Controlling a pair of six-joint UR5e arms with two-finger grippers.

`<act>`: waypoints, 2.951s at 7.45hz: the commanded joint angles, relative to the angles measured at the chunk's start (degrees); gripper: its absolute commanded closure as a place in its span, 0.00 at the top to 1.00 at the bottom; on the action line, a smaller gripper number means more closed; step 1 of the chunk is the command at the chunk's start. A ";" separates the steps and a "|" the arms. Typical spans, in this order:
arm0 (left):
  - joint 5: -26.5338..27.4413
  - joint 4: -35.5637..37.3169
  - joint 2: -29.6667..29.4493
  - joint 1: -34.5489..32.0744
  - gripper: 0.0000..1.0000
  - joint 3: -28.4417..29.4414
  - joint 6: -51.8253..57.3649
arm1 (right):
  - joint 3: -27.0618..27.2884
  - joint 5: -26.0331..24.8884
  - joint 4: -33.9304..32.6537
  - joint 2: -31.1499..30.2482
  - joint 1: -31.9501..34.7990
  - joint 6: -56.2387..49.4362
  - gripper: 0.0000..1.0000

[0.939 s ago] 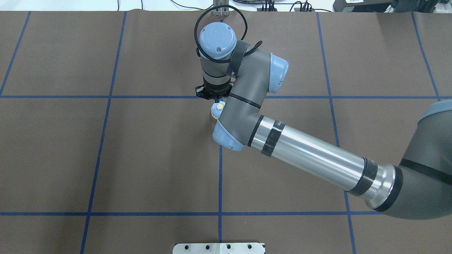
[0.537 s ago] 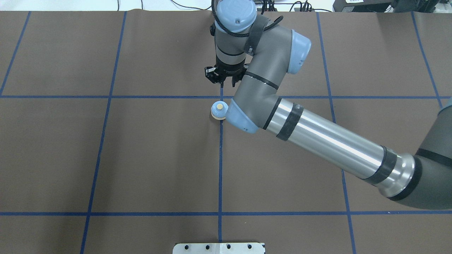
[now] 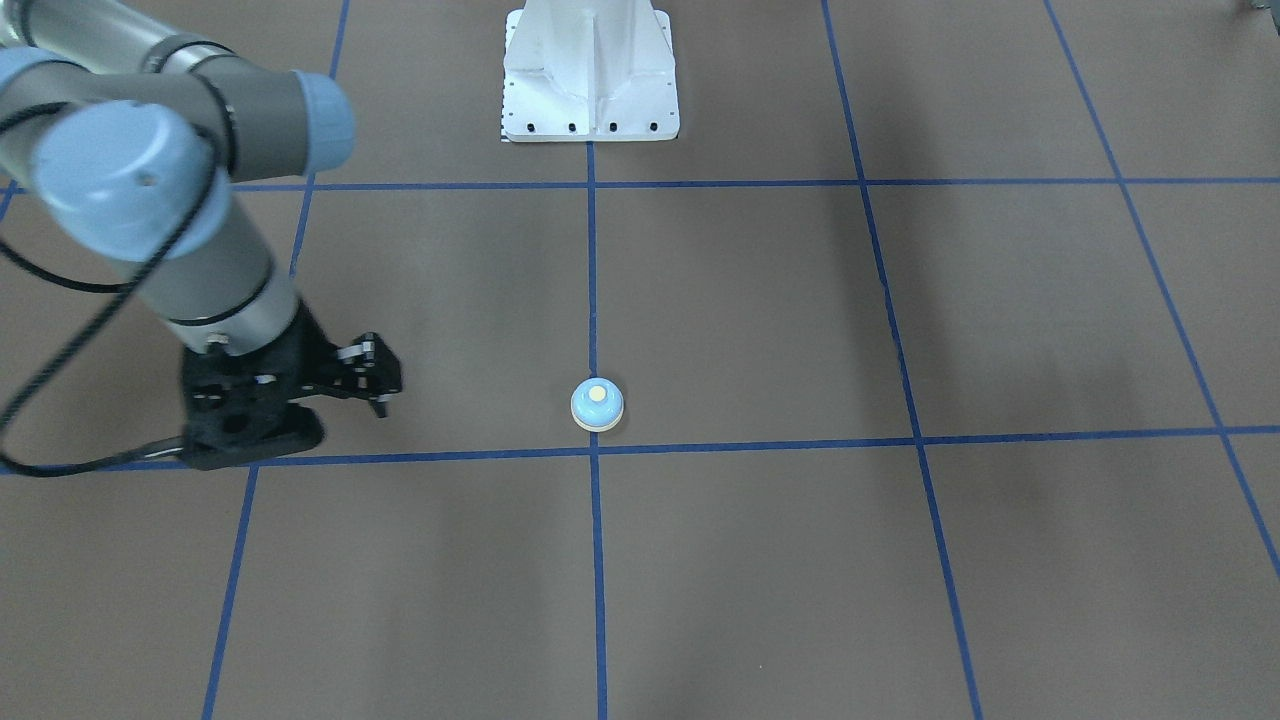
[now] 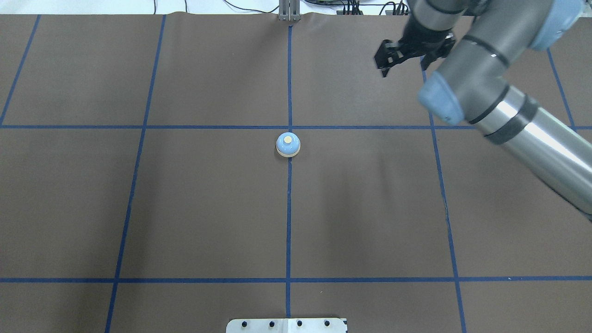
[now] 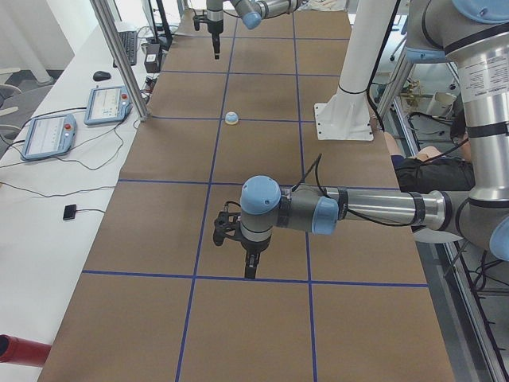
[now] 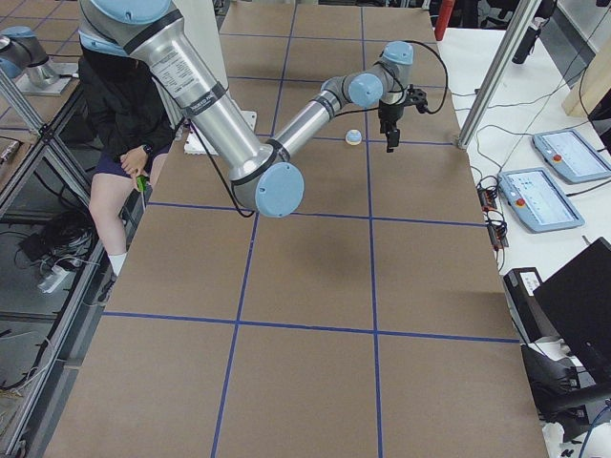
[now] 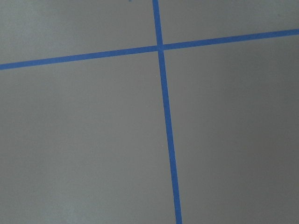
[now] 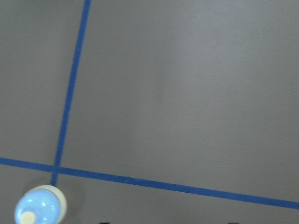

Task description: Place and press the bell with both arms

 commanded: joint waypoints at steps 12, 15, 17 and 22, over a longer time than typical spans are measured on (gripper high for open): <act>-1.96 -0.37 0.66 -6.02 1.00 -0.39 2.87 | 9.73 11.74 9.81 -43.90 30.27 -41.24 1.00; -1.87 -0.29 0.48 -6.02 1.00 -0.48 2.87 | 9.82 11.92 9.81 -43.81 30.27 -41.06 1.00; -1.44 -0.29 0.31 -6.02 1.00 -0.04 2.87 | 9.82 11.92 9.81 -43.81 30.18 -41.06 1.00; -1.52 -0.20 0.22 -5.94 1.00 0.05 2.61 | 9.82 12.01 9.81 -43.73 30.27 -41.06 1.00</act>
